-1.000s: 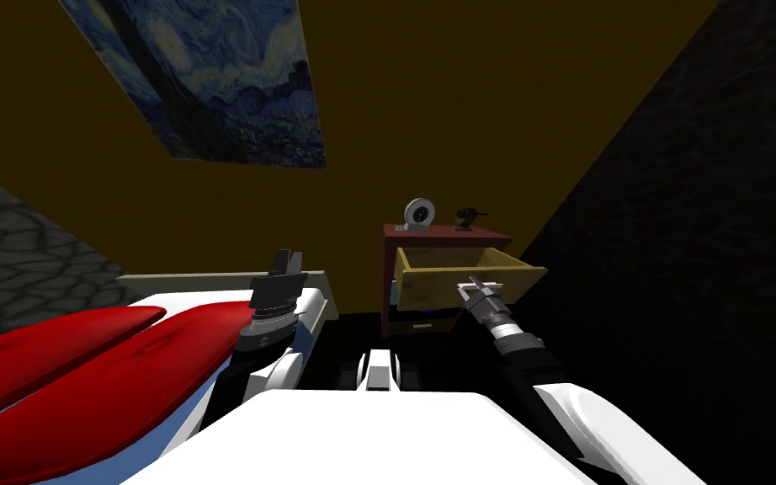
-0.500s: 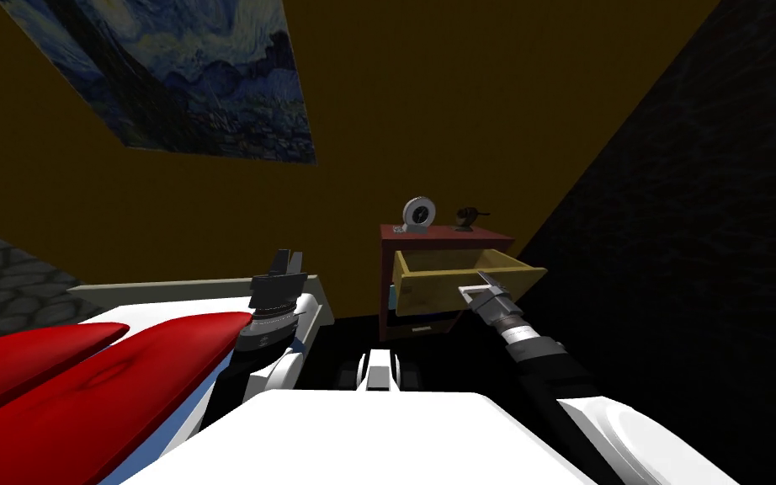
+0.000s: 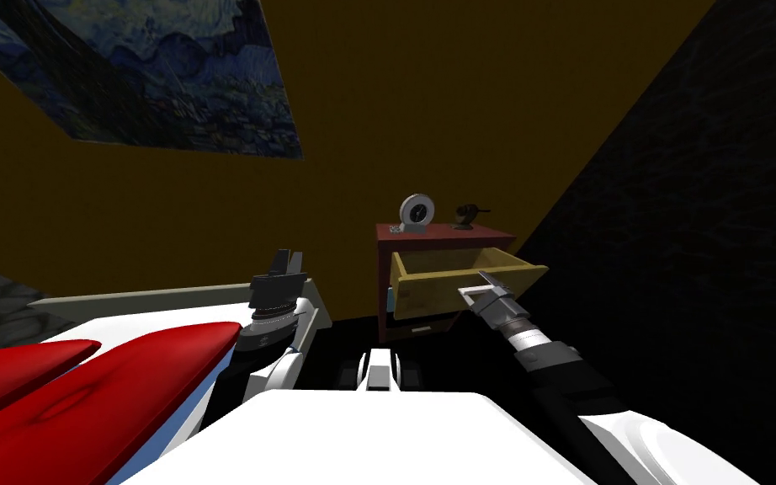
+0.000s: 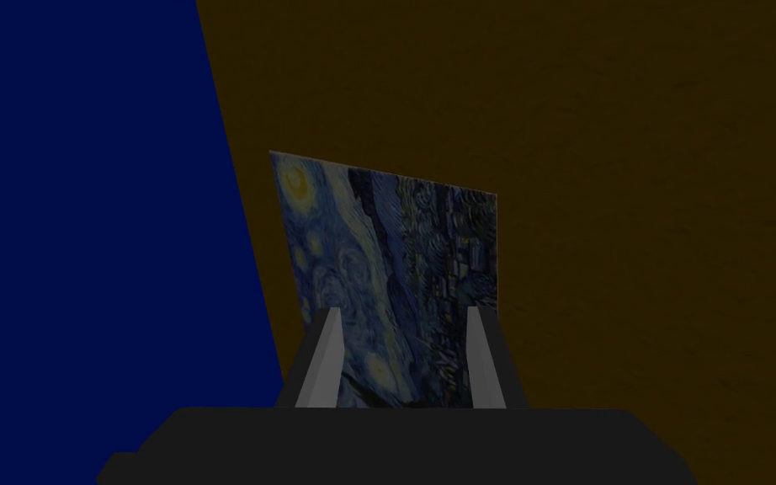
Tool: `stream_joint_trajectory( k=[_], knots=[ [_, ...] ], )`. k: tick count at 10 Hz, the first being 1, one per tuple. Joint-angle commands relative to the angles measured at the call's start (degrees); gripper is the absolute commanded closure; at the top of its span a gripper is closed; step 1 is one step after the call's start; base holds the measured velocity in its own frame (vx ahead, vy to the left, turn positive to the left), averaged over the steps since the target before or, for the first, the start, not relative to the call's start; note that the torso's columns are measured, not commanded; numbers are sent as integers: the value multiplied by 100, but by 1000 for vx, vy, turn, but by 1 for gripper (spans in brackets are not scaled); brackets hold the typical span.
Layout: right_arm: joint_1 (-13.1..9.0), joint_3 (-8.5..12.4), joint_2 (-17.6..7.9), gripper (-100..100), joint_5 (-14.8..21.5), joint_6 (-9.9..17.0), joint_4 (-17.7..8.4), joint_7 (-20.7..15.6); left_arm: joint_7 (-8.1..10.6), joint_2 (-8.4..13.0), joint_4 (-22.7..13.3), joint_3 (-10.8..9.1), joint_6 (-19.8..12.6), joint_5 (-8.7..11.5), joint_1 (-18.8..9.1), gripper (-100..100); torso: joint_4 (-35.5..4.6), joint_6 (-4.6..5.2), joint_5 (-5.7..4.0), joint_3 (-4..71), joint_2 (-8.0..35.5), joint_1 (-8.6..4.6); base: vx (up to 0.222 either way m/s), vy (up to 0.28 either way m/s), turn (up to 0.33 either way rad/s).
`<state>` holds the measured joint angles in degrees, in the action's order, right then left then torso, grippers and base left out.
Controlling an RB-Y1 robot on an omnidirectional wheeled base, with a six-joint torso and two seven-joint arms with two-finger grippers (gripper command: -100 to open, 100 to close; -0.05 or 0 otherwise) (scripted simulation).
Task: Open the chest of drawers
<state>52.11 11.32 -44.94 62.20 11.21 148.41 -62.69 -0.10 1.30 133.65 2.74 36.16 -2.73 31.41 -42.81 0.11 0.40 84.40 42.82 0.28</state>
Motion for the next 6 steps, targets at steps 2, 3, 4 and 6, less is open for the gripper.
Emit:
stream_joint_trajectory(
  k=[2, 3, 4, 6],
  knots=[
    [35, -9, -4, 0, -5, -14, -21, 5, 0, 0, 0, 0, 0, 0, -1, 0, 23, -10, -18, -1, -12, -5, 4, -1, 1],
    [44, -16, -5, 0, -5, -16, -36, 3, 0, 0, 0, 0, 0, 0, -1, 0, 31, -11, -23, 6, -25, -8, 0, 0, 0],
    [52, -21, -5, 0, -6, -17, -47, 2, 0, 0, 0, 0, 0, 0, -1, 0, 37, -12, -26, 11, -36, -11, 0, 0, 0],
    [62, -28, -6, 0, -7, -18, -63, 0, 0, 0, 0, 0, 0, 0, -1, 0, 45, -13, -32, 16, -47, -17, 0, 0, 0]
  ],
)
